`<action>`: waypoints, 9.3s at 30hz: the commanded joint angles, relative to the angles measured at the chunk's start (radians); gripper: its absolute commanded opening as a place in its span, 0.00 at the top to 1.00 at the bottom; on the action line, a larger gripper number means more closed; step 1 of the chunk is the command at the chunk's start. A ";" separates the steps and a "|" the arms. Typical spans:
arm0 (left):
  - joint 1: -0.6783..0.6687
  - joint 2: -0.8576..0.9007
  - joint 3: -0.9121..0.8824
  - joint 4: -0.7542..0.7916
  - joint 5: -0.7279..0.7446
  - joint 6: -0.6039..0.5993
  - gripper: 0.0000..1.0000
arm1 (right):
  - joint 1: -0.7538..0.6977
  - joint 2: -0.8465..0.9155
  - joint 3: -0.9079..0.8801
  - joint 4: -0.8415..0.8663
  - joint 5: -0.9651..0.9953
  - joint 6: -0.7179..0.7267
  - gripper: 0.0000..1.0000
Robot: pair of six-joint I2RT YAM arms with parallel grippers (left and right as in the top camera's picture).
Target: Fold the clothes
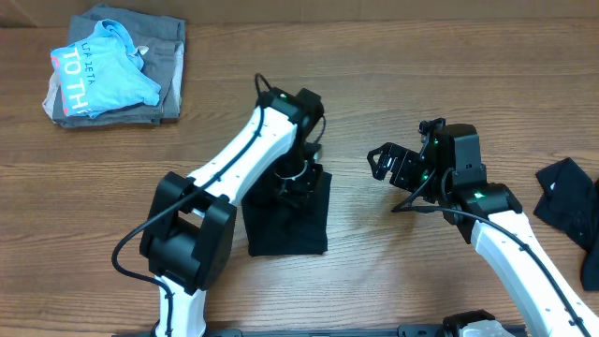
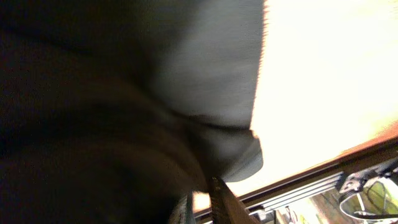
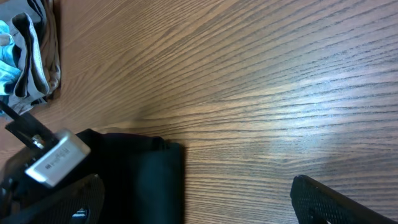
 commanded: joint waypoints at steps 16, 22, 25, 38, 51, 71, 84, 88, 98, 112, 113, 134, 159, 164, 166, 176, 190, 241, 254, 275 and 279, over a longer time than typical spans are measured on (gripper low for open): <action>-0.013 -0.008 0.272 -0.107 -0.003 0.001 0.71 | -0.001 -0.002 0.010 0.005 0.011 0.001 0.00; 0.080 -0.008 0.467 -0.280 -0.198 -0.146 0.55 | -0.001 -0.002 0.010 -0.003 0.019 -0.015 0.00; 0.173 -0.009 0.485 -0.325 -0.209 -0.135 0.42 | -0.001 -0.002 0.010 -0.007 0.019 -0.023 0.00; 0.372 -0.012 0.255 -0.316 -0.139 -0.090 0.43 | -0.001 -0.002 0.010 -0.006 0.019 -0.022 0.00; 0.368 -0.011 0.102 -0.132 0.031 -0.046 0.34 | -0.001 -0.002 0.010 -0.006 0.018 -0.022 0.00; 0.368 -0.012 0.030 -0.011 0.330 -0.043 0.96 | -0.001 -0.002 0.010 -0.002 0.018 -0.022 0.00; 0.337 -0.011 0.029 0.183 0.569 -0.225 0.94 | -0.001 -0.002 0.010 0.002 0.018 -0.022 0.00; 0.293 -0.011 0.029 0.239 0.518 -0.327 0.92 | -0.001 -0.002 0.010 0.002 0.018 -0.022 0.00; 0.127 -0.010 0.029 0.302 0.330 -0.546 0.83 | -0.001 -0.002 0.010 0.001 0.018 -0.022 0.00; -0.020 -0.010 0.034 0.376 0.326 -0.423 0.59 | -0.001 -0.003 0.010 -0.032 0.114 0.129 0.00; -0.015 -0.010 0.038 0.376 0.338 -0.398 0.56 | -0.003 -0.003 0.010 -0.043 0.134 0.149 0.00; 0.142 -0.023 0.463 -0.256 -0.002 -0.149 0.14 | -0.040 -0.048 0.010 -0.001 -0.128 -0.005 0.00; 0.039 -0.033 0.002 -0.285 -0.089 0.003 0.19 | -0.039 0.148 0.010 0.143 -0.420 0.076 0.16; 0.027 -0.033 -0.071 -0.227 -0.068 0.014 0.20 | -0.039 0.168 0.010 0.141 -0.422 0.079 0.24; 0.027 -0.033 -0.085 -0.211 -0.048 0.030 0.20 | -0.039 0.168 0.010 0.141 -0.421 0.079 0.30; 0.027 -0.033 -0.122 -0.193 -0.029 0.040 0.31 | 0.043 0.223 0.010 0.170 -0.364 0.119 0.37; 0.026 -0.033 -0.151 -0.188 0.020 0.068 0.53 | 0.090 0.228 0.010 0.167 -0.281 0.158 0.52; 0.021 -0.332 -0.113 -0.055 -0.056 -0.064 0.40 | -0.046 0.238 0.233 -0.525 0.055 0.109 0.06; -0.139 -0.160 -0.124 0.106 -0.182 -0.014 0.37 | -0.113 0.239 0.233 -0.401 0.042 0.108 0.00; -0.323 -0.145 -0.126 0.201 -0.257 0.280 0.29 | -0.309 0.239 0.231 -0.389 -0.125 -0.024 0.00; -0.328 -0.140 -0.129 0.200 -0.293 0.277 0.29 | -0.309 0.239 0.231 -0.399 -0.125 -0.032 0.00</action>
